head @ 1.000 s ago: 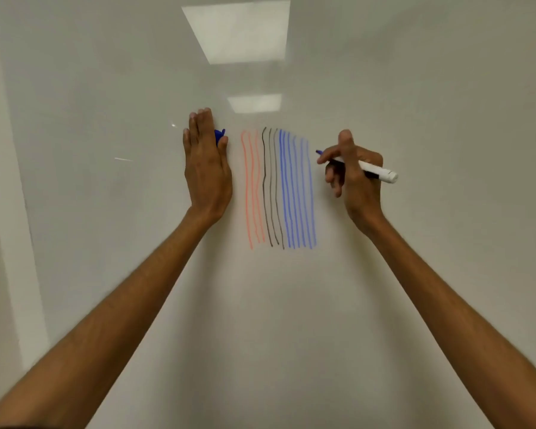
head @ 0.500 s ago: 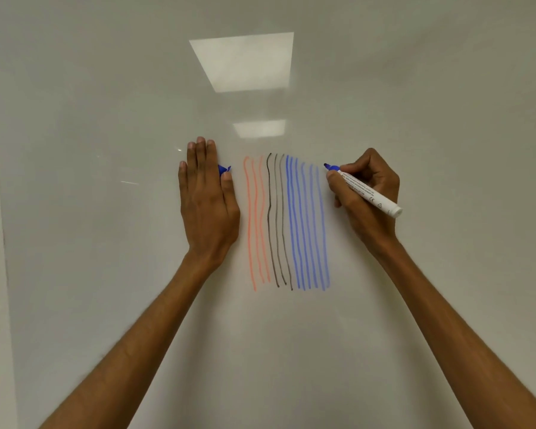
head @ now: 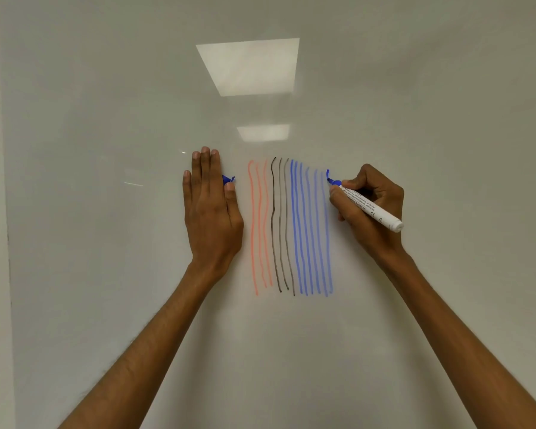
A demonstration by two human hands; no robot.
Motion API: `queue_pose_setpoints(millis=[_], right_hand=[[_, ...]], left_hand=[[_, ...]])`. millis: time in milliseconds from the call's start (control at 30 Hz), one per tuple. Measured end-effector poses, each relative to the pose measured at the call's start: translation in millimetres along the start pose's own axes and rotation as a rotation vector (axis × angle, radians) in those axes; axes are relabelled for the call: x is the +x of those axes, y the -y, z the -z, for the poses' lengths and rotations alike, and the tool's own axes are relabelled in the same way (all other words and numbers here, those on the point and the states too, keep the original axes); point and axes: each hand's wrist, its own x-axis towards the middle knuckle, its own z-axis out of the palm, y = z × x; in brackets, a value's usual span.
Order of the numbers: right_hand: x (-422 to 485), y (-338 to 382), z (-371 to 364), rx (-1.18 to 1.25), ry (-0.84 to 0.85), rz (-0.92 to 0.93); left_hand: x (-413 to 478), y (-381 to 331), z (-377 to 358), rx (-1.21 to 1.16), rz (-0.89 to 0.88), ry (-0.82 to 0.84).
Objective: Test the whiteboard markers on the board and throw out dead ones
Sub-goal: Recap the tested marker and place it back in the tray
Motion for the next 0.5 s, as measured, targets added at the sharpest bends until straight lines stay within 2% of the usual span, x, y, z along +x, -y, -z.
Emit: queue_pose_setpoints(millis=[500], right_hand=[[-39.9,-1.0,16.8,0.009,0.049,-0.097]], left_hand=[[-39.9,3.1,10.1,0.009,0.002,0.039]])
